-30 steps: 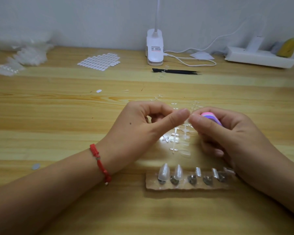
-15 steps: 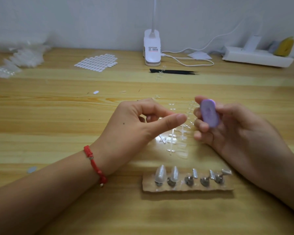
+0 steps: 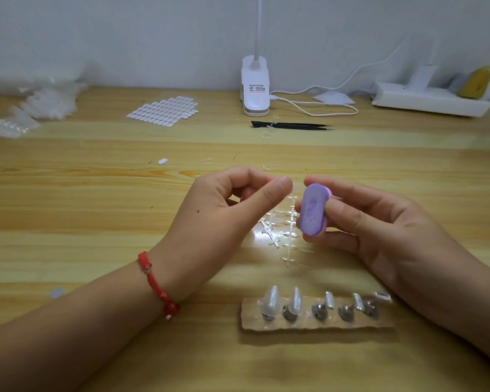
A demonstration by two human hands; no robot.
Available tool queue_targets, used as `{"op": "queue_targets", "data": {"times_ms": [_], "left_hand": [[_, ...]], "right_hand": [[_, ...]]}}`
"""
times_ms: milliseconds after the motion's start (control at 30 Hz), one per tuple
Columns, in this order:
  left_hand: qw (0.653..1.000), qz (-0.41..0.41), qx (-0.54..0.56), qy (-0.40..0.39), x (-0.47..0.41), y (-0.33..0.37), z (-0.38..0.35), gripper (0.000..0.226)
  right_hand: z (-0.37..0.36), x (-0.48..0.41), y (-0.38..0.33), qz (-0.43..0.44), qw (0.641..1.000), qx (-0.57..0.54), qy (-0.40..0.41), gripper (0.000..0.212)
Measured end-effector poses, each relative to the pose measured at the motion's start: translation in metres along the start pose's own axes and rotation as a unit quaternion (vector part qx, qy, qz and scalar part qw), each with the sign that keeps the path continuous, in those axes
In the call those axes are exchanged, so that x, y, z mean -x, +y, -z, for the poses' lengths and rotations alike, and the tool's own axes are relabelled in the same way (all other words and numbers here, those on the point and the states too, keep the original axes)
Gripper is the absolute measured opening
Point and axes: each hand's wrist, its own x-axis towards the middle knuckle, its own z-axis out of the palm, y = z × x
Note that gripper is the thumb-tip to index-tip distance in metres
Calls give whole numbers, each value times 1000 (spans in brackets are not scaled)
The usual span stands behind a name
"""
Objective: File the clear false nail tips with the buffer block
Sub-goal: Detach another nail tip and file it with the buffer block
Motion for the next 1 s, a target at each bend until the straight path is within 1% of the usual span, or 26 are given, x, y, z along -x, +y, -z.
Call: {"op": "queue_targets", "data": {"times_ms": [200, 333, 500, 633, 733, 800, 900, 1000], "left_hand": [[1000, -11, -14, -26, 1, -2, -1, 19], [998, -19, -38, -36, 2, -3, -2, 17], [999, -25, -42, -22, 2, -4, -2, 17], [997, -31, -56, -31, 2, -6, -1, 23], [999, -22, -38, -7, 0, -7, 0, 25], [998, -17, -50, -17, -1, -7, -1, 24], [998, -17, -54, -27, 1, -7, -2, 23], [999, -17, -45, -2, 0, -7, 0, 25]], "right_hand": [[0, 1, 2, 1, 1000, 27, -15, 36], [2, 1, 3, 4, 1000, 18, -2, 38], [2, 0, 3, 4, 999, 34, -11, 38], [5, 0, 5, 9, 1000, 16, 13, 38], [5, 0, 5, -1, 1000, 29, -9, 45], [6, 0, 6, -2, 1000, 25, -4, 48], [7, -1, 7, 5, 1000, 15, 7, 46], [5, 0, 6, 6, 1000, 26, -13, 43]]}}
